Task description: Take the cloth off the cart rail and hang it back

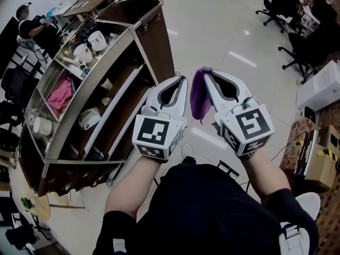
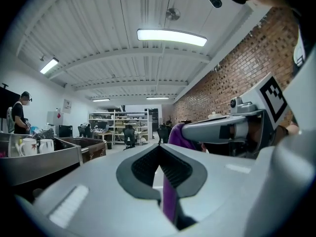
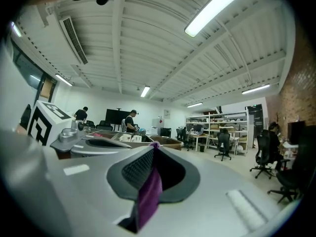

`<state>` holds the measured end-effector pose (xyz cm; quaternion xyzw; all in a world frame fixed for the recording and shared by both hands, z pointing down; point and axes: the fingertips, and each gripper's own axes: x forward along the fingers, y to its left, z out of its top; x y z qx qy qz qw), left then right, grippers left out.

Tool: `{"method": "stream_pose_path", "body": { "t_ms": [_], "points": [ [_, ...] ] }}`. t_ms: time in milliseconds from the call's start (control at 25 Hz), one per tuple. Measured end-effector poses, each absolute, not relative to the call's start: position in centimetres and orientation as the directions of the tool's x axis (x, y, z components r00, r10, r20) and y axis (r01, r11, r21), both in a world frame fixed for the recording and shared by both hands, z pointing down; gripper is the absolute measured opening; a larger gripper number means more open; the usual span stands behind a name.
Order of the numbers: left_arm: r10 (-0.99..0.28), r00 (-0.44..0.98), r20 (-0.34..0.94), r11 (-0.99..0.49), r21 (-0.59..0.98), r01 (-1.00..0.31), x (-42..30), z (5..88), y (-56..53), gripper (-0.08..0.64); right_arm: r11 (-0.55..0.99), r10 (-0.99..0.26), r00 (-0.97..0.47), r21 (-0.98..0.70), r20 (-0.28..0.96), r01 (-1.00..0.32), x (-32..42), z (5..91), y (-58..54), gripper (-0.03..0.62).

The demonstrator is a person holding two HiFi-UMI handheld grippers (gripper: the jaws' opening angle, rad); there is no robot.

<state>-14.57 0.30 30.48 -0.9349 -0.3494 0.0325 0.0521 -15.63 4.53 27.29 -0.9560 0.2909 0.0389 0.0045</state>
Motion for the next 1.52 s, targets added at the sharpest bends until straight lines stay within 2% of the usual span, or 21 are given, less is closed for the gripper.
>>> {"method": "stream_pose_path", "body": {
  "t_ms": [520, 880, 1520],
  "points": [
    [0.72, 0.693, -0.04, -0.692, -0.118, 0.712, -1.9, 30.6, 2.5, -0.011, -0.873, -0.488, 0.871, 0.012, -0.061, -0.488, -3.2, 27.3, 7.0, 0.02],
    [0.726, 0.687, -0.024, -0.684, -0.123, 0.719, 3.4, 30.3, 5.0, -0.011, -0.878, -0.477, 0.876, -0.003, -0.069, -0.479, 2.0, 26.8, 9.5, 0.02],
    [0.588, 0.809, -0.001, -0.803, -0.123, 0.583, 14.9, 30.3, 16.2, -0.011, -0.769, -0.637, 0.768, -0.017, -0.064, -0.639, 14.0, 26.7, 20.4, 0.02]
  ]
}}
